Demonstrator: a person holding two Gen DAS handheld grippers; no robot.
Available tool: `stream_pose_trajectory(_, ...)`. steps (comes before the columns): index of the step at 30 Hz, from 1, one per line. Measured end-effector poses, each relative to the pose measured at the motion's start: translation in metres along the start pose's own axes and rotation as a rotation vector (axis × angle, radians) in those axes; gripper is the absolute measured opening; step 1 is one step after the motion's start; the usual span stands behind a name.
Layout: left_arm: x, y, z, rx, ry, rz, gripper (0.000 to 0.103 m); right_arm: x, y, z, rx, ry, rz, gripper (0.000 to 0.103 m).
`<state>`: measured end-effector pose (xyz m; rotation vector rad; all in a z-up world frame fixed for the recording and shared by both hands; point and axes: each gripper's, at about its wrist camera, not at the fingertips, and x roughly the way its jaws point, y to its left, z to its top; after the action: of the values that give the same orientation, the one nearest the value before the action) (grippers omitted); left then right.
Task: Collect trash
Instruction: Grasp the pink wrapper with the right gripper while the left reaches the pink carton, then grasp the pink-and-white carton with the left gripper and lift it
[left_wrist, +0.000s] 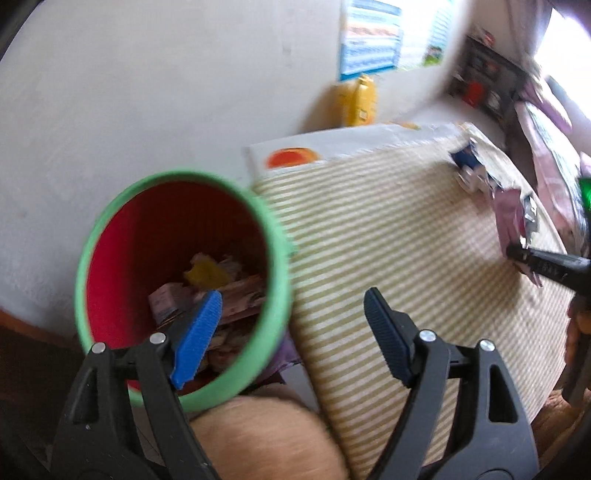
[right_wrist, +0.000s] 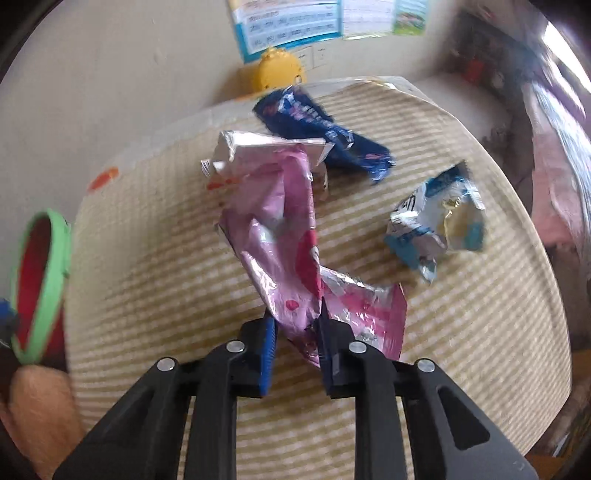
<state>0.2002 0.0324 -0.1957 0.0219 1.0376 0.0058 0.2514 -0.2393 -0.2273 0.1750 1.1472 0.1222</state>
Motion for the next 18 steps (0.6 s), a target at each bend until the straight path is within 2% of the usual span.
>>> stream_pose_trajectory(4,0.017,-0.048,0.019,0.094,0.000,-0.024,0.077,-0.037,-0.020,-0.014,0.143,-0.011,0.110,0.017)
stream_pose_trajectory(6,0.021,-0.075,0.034,0.132,-0.030,-0.052,0.077,-0.056,-0.031,-0.027,0.196,-0.017,0.149,0.017)
stream_pose_trajectory(12,0.053,-0.153,0.077,0.264,-0.061,-0.088,0.080,-0.078,-0.060,-0.038,0.344,-0.057,0.255,0.018)
stream_pose_trajectory(18,0.096,-0.194,0.111,0.272,-0.008,-0.111,0.080,-0.083,-0.065,-0.037,0.374,-0.068,0.301,0.019)
